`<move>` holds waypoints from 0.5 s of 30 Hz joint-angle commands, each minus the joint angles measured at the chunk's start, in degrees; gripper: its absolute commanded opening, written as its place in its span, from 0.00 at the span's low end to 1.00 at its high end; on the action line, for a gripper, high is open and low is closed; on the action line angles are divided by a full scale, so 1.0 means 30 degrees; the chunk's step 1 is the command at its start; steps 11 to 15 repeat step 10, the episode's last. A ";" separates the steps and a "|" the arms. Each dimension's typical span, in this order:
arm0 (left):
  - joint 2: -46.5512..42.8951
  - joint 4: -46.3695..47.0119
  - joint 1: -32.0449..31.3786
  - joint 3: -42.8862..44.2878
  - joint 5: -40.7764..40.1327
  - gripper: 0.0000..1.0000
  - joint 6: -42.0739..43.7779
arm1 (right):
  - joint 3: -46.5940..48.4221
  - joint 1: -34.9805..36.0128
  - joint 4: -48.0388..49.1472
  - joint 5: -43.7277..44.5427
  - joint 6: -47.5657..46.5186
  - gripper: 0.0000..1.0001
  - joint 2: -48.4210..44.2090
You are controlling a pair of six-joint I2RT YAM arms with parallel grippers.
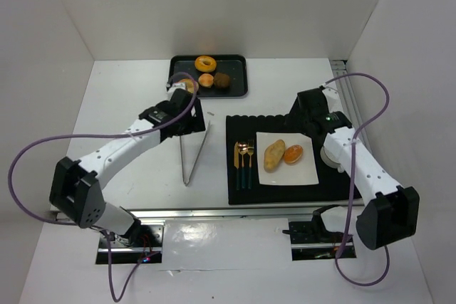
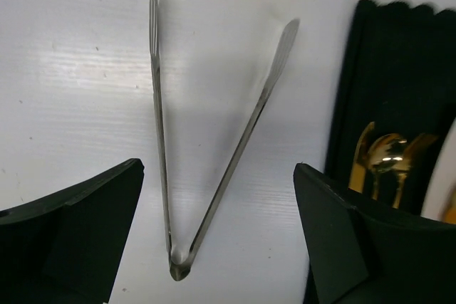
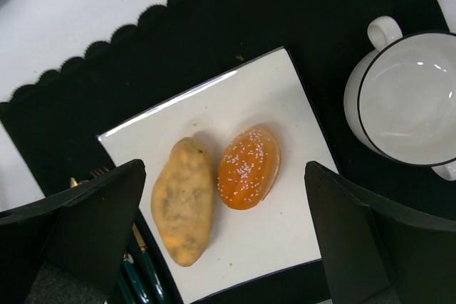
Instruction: Place the bread
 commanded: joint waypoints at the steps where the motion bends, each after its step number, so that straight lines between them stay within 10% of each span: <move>1: -0.2091 -0.1244 0.0765 0.1389 0.0732 1.00 0.0907 | 0.0761 -0.0152 0.0334 0.0080 -0.0212 1.00 0.0526; 15: -0.4934 -0.1422 0.2992 0.1770 0.2663 1.00 0.2171 | 0.0002 -0.0328 0.0773 0.0370 0.0573 1.00 0.1436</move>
